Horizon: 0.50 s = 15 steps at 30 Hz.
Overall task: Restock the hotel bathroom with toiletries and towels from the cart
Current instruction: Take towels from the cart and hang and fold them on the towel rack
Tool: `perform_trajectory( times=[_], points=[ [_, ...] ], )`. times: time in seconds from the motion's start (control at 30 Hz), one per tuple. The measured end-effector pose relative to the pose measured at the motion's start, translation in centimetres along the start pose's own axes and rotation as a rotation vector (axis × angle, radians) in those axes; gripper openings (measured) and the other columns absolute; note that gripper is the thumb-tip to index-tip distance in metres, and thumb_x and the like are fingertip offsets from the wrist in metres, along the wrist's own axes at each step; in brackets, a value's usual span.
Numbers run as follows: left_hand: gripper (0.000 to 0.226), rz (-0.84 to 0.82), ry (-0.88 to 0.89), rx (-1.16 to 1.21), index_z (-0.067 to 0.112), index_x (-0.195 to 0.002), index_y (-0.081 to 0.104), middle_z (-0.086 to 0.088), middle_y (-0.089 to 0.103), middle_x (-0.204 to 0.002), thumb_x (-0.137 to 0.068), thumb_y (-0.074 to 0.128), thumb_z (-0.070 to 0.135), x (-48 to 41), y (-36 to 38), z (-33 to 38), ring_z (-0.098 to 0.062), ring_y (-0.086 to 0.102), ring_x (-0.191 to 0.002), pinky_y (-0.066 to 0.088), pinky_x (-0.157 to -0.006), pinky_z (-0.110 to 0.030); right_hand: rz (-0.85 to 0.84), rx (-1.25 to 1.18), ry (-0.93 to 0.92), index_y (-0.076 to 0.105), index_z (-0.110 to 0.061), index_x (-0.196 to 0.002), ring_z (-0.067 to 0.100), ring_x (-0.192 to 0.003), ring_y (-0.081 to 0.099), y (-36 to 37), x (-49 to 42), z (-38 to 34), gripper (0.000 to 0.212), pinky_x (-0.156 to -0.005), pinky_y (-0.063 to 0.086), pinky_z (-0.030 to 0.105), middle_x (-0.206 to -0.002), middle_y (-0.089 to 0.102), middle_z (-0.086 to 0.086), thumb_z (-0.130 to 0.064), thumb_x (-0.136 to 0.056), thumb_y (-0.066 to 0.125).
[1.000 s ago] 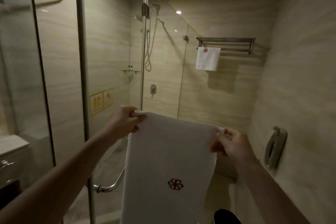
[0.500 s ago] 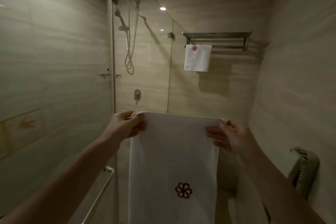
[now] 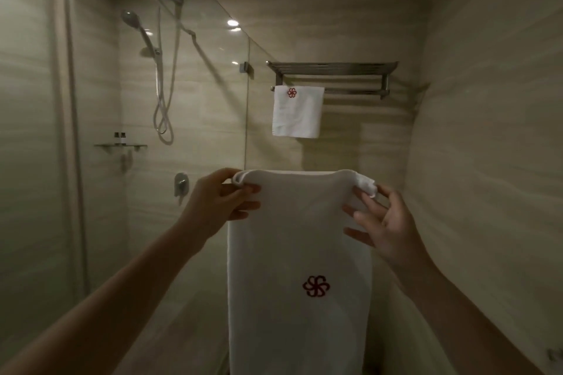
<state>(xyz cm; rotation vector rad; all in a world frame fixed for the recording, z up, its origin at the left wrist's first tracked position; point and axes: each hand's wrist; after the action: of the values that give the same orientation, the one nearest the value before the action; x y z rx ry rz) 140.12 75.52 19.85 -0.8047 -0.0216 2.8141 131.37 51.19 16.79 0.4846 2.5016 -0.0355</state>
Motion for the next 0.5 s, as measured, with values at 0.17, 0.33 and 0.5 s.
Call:
perform_trajectory(
  times=[0.17,0.33,0.5],
  points=[
    [0.017,-0.074,0.052,0.029,0.014,-0.093,0.060,-0.005,0.072,-0.089,-0.087,0.057,-0.001,-9.0,2.7,-4.9,-0.015,0.071,-0.075,0.055,-0.061,-0.026,0.016,0.043,-0.017,0.037,-0.025,-0.121,0.003,-0.103,0.063,-0.2,-7.9,4.8,0.049,-0.078,0.051,0.026,-0.134,0.054,-0.002,0.007,-0.087,0.052],
    [0.013,-0.134,0.113,0.044,0.004,-0.099,0.062,-0.013,0.072,-0.088,-0.086,0.060,0.002,-19.5,4.3,-9.9,-0.019,0.071,-0.079,0.056,-0.069,-0.026,0.053,0.062,-0.066,0.033,-0.022,-0.126,0.014,-0.093,0.069,-0.4,-16.8,10.6,0.052,-0.070,0.054,0.021,-0.135,0.047,-0.008,0.011,-0.088,0.047],
    [0.016,-0.194,0.192,0.094,0.007,-0.101,0.062,-0.012,0.073,-0.091,-0.086,0.059,0.001,-28.7,5.4,-13.2,-0.019,0.071,-0.083,0.056,-0.076,-0.028,0.056,0.149,-0.188,0.037,-0.034,-0.118,0.015,-0.103,0.066,-0.6,-25.2,15.1,0.057,-0.080,0.054,0.023,-0.136,0.047,-0.015,0.013,-0.087,0.047]
  ],
)
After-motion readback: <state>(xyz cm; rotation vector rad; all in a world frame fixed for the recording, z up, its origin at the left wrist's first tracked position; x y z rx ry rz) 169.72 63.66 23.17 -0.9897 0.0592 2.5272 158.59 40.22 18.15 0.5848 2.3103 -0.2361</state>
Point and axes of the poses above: each hand's wrist, its own x-axis away from the middle knuckle, its own y-axis out of the palm, z = x × y
